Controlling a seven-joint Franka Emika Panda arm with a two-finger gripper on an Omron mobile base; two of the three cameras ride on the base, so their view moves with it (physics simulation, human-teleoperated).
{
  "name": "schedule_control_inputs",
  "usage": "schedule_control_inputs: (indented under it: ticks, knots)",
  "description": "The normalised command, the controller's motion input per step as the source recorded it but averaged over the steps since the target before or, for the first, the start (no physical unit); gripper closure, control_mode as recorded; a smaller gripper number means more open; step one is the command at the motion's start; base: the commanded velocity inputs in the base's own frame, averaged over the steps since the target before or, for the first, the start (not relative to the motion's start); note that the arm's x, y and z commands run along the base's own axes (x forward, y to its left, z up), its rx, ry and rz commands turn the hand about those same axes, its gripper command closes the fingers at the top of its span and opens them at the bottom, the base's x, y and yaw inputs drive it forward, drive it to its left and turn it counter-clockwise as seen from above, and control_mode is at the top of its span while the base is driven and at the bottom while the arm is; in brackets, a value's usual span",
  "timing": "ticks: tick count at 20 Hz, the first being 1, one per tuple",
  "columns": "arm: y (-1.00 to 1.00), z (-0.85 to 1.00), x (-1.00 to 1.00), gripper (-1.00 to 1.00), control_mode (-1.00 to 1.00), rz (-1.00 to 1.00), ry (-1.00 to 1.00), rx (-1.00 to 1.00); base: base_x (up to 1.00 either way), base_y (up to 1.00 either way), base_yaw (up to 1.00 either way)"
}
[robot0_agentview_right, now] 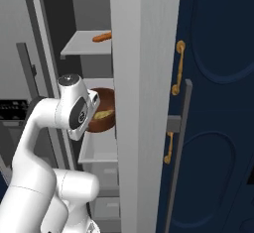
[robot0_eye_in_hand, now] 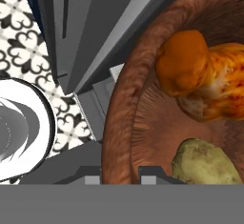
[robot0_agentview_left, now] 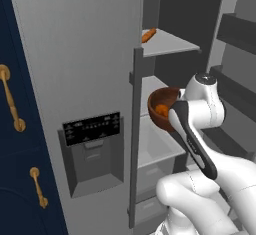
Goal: Pick the chicken drumstick and potato from their plates and place them in the bowl. Then put the bowl in the fridge.
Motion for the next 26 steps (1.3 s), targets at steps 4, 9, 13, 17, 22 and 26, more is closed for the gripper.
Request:
schedule_control_inputs:
  ticks: [4,9,13,17,22,26]
  knots:
    - [0.0,0.0,0.0,1.0,1.0,0.0,0.0,0.0,0.11,-0.07,0.04]
    - [0.0,0.0,0.14,1.0,-1.0,0.03,-0.01,0.0,0.0,0.0,0.0]
    - [-0.03,-0.13,0.41,1.0,-1.0,0.18,-0.02,0.0,0.0,0.0,0.0]
    - [0.0,-0.11,0.74,1.0,-1.0,0.04,0.0,0.0,0.0,0.0,0.0]
    - [0.0,0.0,0.88,1.0,-1.0,0.0,0.0,0.01,0.0,0.0,0.0]
    - [0.0,0.0,0.84,1.0,-1.0,0.0,0.06,0.09,0.0,0.0,0.0]
